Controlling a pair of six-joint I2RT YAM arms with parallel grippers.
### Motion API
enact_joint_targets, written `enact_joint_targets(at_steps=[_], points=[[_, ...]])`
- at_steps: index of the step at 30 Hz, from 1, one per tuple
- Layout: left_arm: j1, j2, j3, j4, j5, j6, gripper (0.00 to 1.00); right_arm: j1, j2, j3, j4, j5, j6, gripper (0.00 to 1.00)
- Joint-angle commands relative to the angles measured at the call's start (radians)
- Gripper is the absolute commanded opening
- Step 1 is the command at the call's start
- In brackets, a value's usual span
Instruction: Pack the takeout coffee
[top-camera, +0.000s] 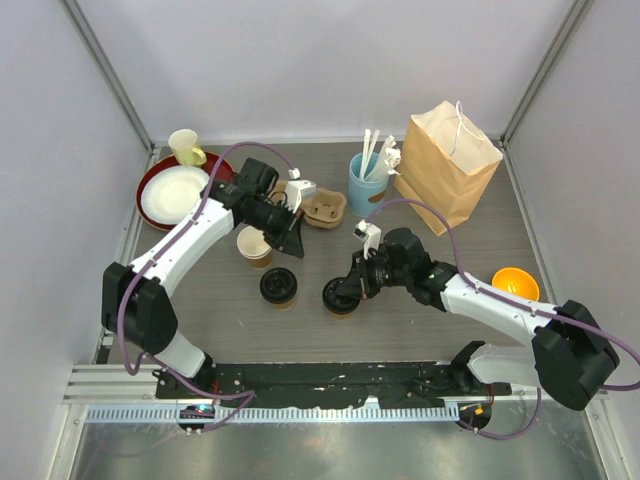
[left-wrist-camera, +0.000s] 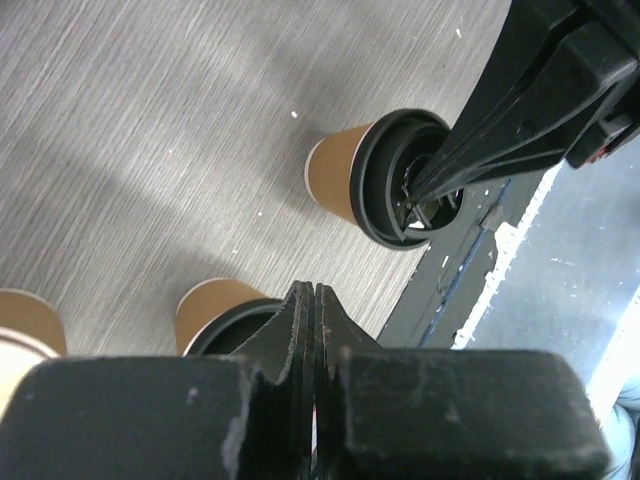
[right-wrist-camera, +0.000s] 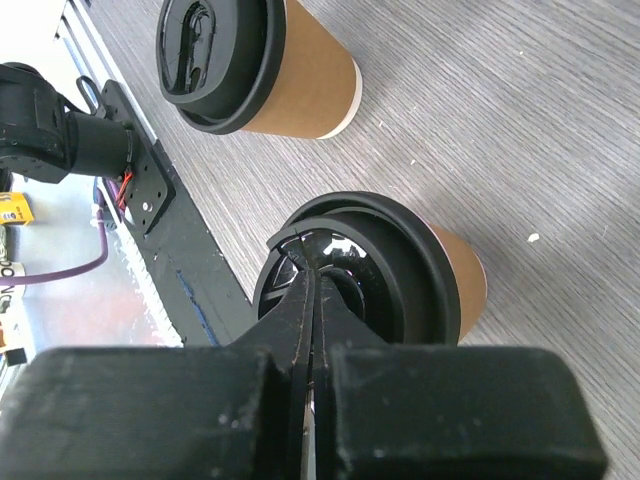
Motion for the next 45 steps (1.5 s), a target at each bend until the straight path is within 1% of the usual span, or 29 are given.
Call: enact_joint_targets(at_steps=[1, 4, 7, 10, 11, 12, 14, 16, 17, 18, 20, 22, 25, 27, 29, 30, 33, 34, 37, 41, 45], points=[[0.016, -0.069, 0.017, -0.079, -0.044, 0.07, 0.0, -0.005, -0.044, -0.028, -0.077, 0.078, -0.025, 0.01], [0.026, -0.082, 0.026, -0.115, -0.047, 0.096, 0.0, -0.005, -0.067, 0.032, -0.14, 0.078, -0.045, 0.01], [0.045, -0.088, 0.037, -0.145, -0.064, 0.115, 0.0, -0.003, -0.072, 0.111, -0.17, 0.04, -0.056, 0.01], [0.063, -0.104, 0.034, -0.16, -0.103, 0.125, 0.0, 0.012, -0.075, 0.193, -0.203, 0.043, -0.095, 0.01], [0.065, -0.111, 0.017, -0.16, -0.161, 0.128, 0.0, 0.014, -0.072, 0.21, -0.214, 0.049, -0.103, 0.01], [0.065, -0.131, 0.008, -0.162, -0.18, 0.128, 0.0, 0.014, -0.069, 0.234, -0.235, 0.055, -0.121, 0.01], [0.065, -0.144, -0.025, -0.177, -0.211, 0.148, 0.0, 0.012, -0.069, 0.242, -0.249, 0.067, -0.131, 0.01], [0.065, -0.153, -0.054, -0.18, -0.219, 0.158, 0.0, 0.014, -0.077, 0.21, -0.237, 0.092, -0.126, 0.01], [0.065, -0.154, -0.096, -0.171, -0.22, 0.158, 0.0, 0.014, -0.078, 0.192, -0.227, 0.098, -0.122, 0.01], [0.065, -0.156, -0.121, -0.125, -0.238, 0.158, 0.0, 0.011, -0.075, 0.167, -0.211, 0.101, -0.119, 0.01], [0.065, -0.145, -0.187, -0.081, -0.258, 0.164, 0.0, 0.011, -0.055, 0.092, -0.167, 0.1, -0.103, 0.01], [0.065, -0.136, -0.221, -0.035, -0.272, 0.162, 0.0, 0.009, -0.041, 0.025, -0.129, 0.098, -0.089, 0.01], [0.065, -0.125, -0.282, 0.004, -0.271, 0.171, 0.0, 0.005, -0.043, -0.031, -0.087, 0.092, -0.06, 0.01], [0.065, -0.121, -0.304, 0.016, -0.269, 0.179, 0.0, 0.006, -0.063, -0.033, -0.087, 0.092, -0.057, 0.01], [0.065, -0.127, -0.298, 0.006, -0.242, 0.181, 0.0, 0.006, -0.077, -0.01, -0.113, 0.095, -0.069, 0.01], [0.065, -0.139, -0.287, -0.005, -0.228, 0.181, 0.0, 0.005, -0.086, 0.027, -0.148, 0.093, -0.077, 0.01], [0.065, -0.183, -0.221, -0.045, -0.157, 0.181, 0.0, 0.005, -0.089, 0.088, -0.2, 0.089, -0.109, 0.01], [0.065, -0.187, -0.182, -0.06, -0.141, 0.187, 0.0, 0.006, -0.087, 0.127, -0.228, 0.086, -0.115, 0.01], [0.065, -0.187, -0.131, -0.125, -0.085, 0.199, 0.0, 0.006, -0.08, 0.199, -0.266, 0.063, -0.131, 0.01], [0.068, -0.197, -0.124, -0.16, -0.073, 0.219, 0.0, 0.009, -0.064, 0.268, -0.285, 0.031, -0.135, 0.01], [0.086, -0.197, -0.137, -0.133, -0.096, 0.217, 0.0, 0.026, -0.015, 0.341, -0.244, 0.032, -0.131, 0.01]])
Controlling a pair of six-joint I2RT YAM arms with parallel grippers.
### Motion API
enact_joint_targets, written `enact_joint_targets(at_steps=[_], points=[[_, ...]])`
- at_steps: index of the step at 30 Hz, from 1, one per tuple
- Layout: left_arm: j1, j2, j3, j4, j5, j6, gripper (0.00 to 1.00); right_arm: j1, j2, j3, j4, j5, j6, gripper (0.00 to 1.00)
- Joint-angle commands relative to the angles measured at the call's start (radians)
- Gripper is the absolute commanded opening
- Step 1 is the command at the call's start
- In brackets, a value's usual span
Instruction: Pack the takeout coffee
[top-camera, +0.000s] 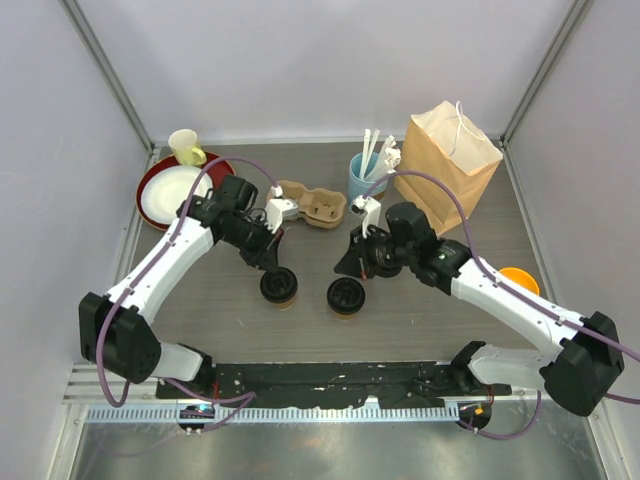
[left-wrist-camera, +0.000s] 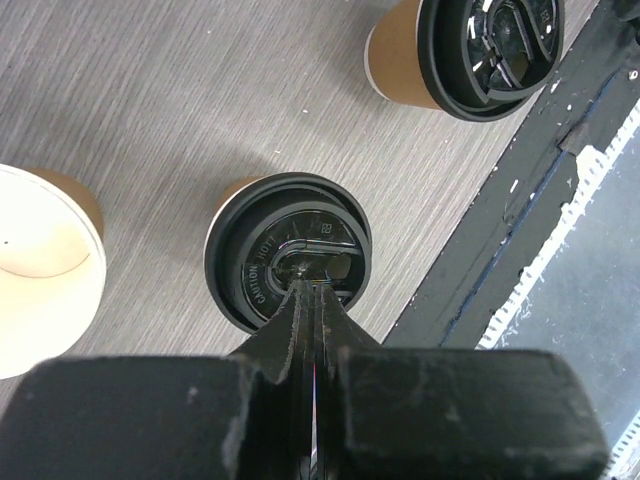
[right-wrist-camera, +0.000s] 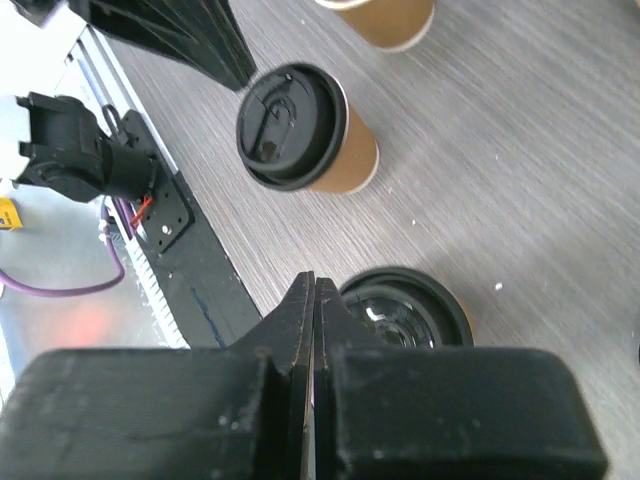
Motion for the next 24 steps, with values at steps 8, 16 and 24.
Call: enact_joint_targets(at_steps=[8, 16, 24], points=[[0.093, -0.025, -0.009, -0.022, 0.043, 0.024, 0.0, 0.071, 0.321, 0.257, 0.22, -0.037, 0.022, 0.01], [0.131, -0.04, -0.066, -0.025, 0.073, 0.037, 0.0, 0.107, 0.517, 0.392, 0.249, -0.095, 0.016, 0.01], [0.131, 0.037, -0.178, 0.108, 0.061, 0.02, 0.0, 0.111, 0.646, 0.273, 0.428, -0.16, 0.119, 0.01]])
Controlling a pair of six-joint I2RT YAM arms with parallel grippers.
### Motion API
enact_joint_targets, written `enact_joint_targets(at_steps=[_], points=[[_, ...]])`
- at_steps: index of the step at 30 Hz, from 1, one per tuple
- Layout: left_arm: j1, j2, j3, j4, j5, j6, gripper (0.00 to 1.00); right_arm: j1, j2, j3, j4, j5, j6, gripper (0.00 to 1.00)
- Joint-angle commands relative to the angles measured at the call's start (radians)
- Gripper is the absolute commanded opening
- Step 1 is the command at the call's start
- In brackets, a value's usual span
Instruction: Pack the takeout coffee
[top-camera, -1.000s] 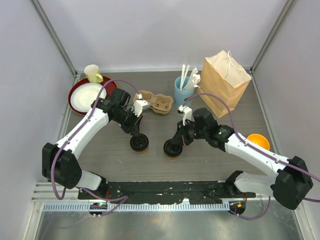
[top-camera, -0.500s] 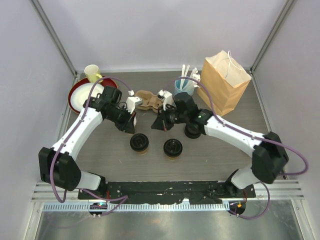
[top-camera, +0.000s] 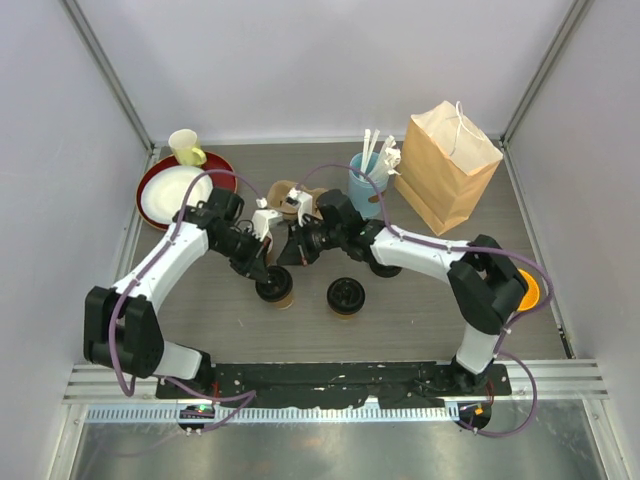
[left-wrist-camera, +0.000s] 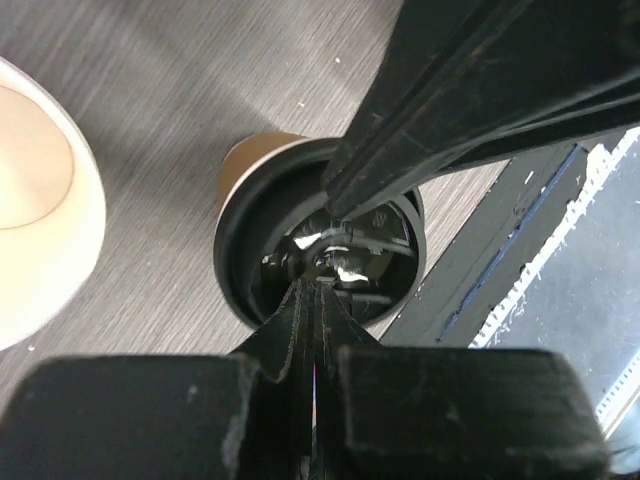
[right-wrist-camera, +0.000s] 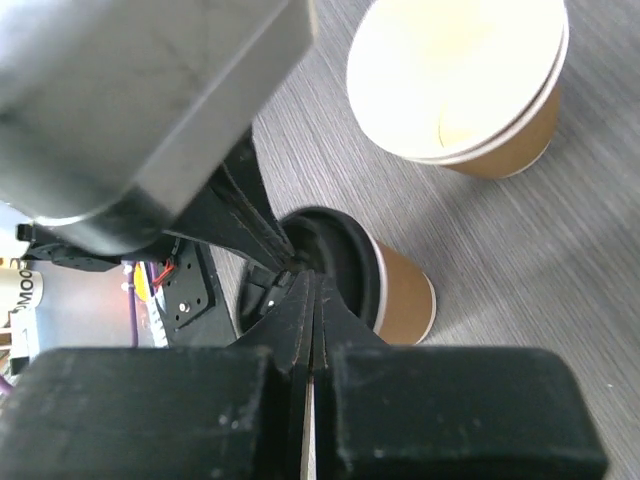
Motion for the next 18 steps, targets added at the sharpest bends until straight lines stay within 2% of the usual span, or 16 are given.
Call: enact_joint_targets(at_steps=[1, 8, 14, 18], points=[[0.005, 0.039, -0.05, 0.076, 0.002, 0.005, 0.0, 0.004, 0.073, -0.068, 0.135, -0.043, 0.061, 0.01], [0.005, 0.008, -0.055, 0.071, 0.017, 0.021, 0.0, 0.003, 0.024, -0.154, 0.097, 0.014, 0.043, 0.01], [0.008, -0.013, 0.046, -0.038, 0.075, 0.031, 0.0, 0.004, -0.02, -0.083, 0.023, 0.017, 0.02, 0.01], [0.02, -0.024, 0.133, -0.095, 0.102, 0.039, 0.0, 0.016, -0.023, 0.041, -0.011, 0.017, -0.012, 0.01]])
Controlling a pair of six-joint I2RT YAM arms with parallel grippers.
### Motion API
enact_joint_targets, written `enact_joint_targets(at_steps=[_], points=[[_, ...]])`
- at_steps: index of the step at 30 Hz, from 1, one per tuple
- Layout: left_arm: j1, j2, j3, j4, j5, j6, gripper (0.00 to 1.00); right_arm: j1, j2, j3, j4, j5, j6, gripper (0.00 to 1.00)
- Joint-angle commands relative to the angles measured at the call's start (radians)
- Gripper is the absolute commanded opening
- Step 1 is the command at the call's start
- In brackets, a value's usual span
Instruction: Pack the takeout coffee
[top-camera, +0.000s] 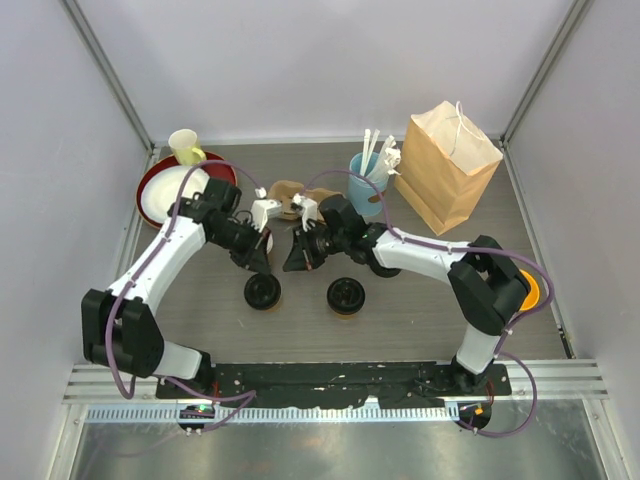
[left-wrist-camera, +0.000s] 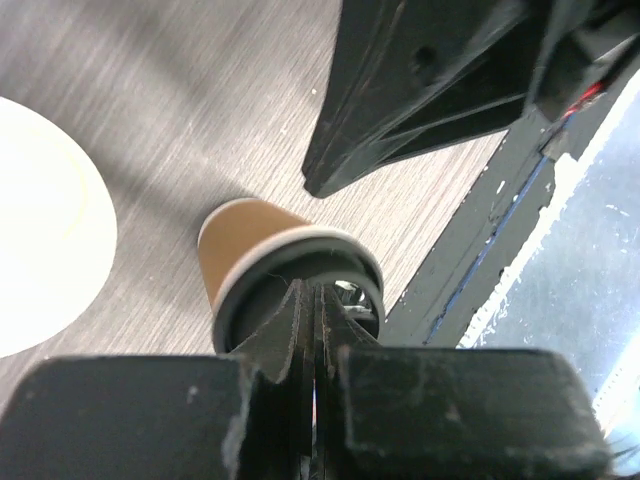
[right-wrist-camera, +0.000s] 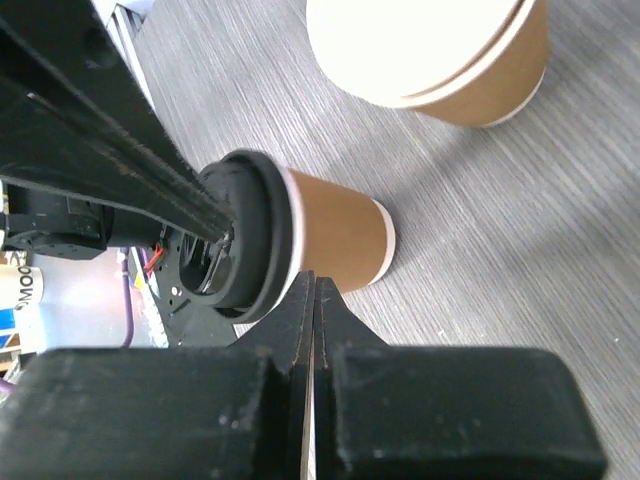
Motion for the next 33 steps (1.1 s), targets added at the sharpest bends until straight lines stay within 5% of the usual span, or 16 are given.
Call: enact_joint_targets(at_steps=[1, 20, 33], points=[[0.019, -0.048, 0.098, -0.073, 0.06, 0.033, 0.0, 0.017, -0.033, 0.142, -0.092, 0.021, -0.058, 0.01], [0.076, -0.03, 0.071, -0.035, 0.001, 0.039, 0.0, 0.043, 0.016, 0.176, -0.074, 0.007, -0.041, 0.01], [0.1, -0.057, 0.048, -0.047, -0.053, 0.059, 0.16, 0.071, 0.077, 0.233, -0.15, 0.108, -0.1, 0.39]])
